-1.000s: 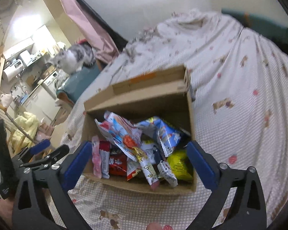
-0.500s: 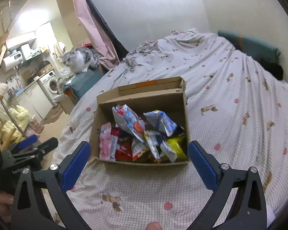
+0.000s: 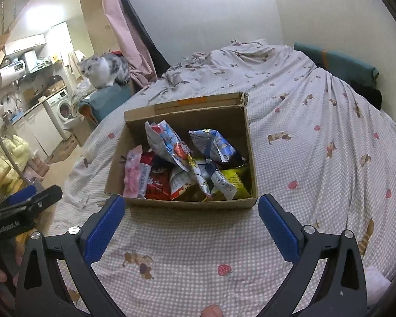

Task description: Organize snacks

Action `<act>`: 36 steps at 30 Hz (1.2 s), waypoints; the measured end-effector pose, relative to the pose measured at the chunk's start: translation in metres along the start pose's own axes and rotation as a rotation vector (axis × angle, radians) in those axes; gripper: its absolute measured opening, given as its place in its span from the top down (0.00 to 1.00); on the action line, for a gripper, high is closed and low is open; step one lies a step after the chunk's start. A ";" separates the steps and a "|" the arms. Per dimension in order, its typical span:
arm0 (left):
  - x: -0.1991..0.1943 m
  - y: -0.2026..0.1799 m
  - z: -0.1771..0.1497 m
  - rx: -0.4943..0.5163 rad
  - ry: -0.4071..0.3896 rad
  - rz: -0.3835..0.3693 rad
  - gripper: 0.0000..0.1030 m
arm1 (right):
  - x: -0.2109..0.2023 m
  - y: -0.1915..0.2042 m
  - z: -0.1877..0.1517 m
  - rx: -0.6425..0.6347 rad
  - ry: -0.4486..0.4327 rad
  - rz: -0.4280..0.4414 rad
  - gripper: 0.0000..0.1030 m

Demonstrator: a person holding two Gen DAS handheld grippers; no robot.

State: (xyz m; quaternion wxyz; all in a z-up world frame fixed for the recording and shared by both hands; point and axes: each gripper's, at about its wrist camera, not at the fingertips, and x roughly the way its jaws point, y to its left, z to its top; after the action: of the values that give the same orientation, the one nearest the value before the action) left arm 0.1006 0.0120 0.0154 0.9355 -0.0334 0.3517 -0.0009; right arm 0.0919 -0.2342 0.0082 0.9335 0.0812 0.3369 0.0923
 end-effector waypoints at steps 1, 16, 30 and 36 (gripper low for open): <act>0.001 -0.001 0.000 0.004 -0.002 0.004 0.00 | 0.003 -0.001 0.000 0.007 0.007 -0.001 0.00; 0.005 -0.009 -0.001 0.014 0.020 -0.029 0.00 | 0.016 0.004 -0.004 -0.023 0.036 -0.020 0.00; 0.003 -0.012 -0.003 0.027 0.017 -0.028 0.00 | 0.013 0.008 -0.005 -0.041 0.028 -0.031 0.00; 0.003 -0.013 -0.002 0.030 0.014 -0.026 0.00 | 0.012 0.006 -0.004 -0.035 0.022 -0.034 0.00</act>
State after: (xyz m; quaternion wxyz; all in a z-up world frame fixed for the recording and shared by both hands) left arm 0.1015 -0.0009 0.0126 0.9334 -0.0238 0.3576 -0.0184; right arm 0.0979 -0.2257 -0.0007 0.9324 0.0581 0.3470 0.0831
